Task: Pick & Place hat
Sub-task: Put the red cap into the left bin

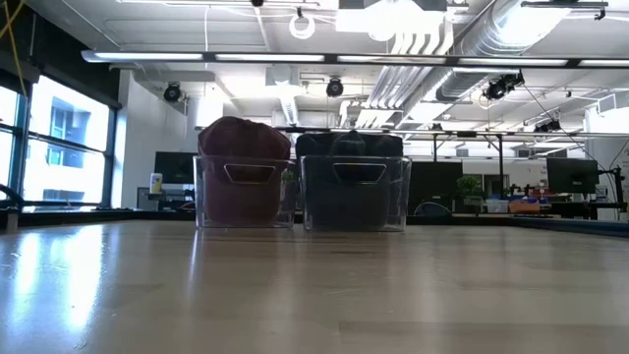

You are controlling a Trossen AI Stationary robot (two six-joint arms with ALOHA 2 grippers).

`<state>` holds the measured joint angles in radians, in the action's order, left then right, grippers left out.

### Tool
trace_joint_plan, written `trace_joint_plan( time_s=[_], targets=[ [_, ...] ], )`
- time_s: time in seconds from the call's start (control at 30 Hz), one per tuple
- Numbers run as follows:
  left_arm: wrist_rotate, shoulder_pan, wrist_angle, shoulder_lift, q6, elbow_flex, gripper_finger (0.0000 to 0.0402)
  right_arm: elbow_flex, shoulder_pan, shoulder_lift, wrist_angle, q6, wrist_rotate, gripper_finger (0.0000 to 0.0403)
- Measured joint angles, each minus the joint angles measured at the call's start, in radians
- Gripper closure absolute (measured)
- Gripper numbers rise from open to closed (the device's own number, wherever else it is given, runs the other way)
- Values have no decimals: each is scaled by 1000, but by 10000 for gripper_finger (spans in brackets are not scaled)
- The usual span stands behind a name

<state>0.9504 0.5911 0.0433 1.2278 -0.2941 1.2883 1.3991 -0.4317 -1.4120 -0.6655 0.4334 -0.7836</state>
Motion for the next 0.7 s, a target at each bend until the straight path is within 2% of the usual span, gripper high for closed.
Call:
trace_joint_plan(
  time_s=[0.1, 0.2, 0.3, 0.37, 0.53, 0.7],
  targets=[
    [-171, -34, 280, 0, -181, -115, 401, 0, -18, 0, -7, 42, -41, 394],
    [-306, -44, 457, 1, -320, -185, 398, 0, -26, 0, -5, 64, -57, 395],
    [-310, -42, 555, 0, -382, -205, 376, 0, -27, 0, 5, 60, -62, 392],
    [-283, -42, 565, 0, -407, -203, 346, 0, -27, 0, 21, 57, -61, 392],
    [-207, -47, 561, 0, -447, -195, 241, 0, -27, 0, 54, 34, -59, 395],
    [-247, -95, 600, 40, -446, -194, 150, 0, -27, 0, 72, 32, -59, 391]
  ],
)
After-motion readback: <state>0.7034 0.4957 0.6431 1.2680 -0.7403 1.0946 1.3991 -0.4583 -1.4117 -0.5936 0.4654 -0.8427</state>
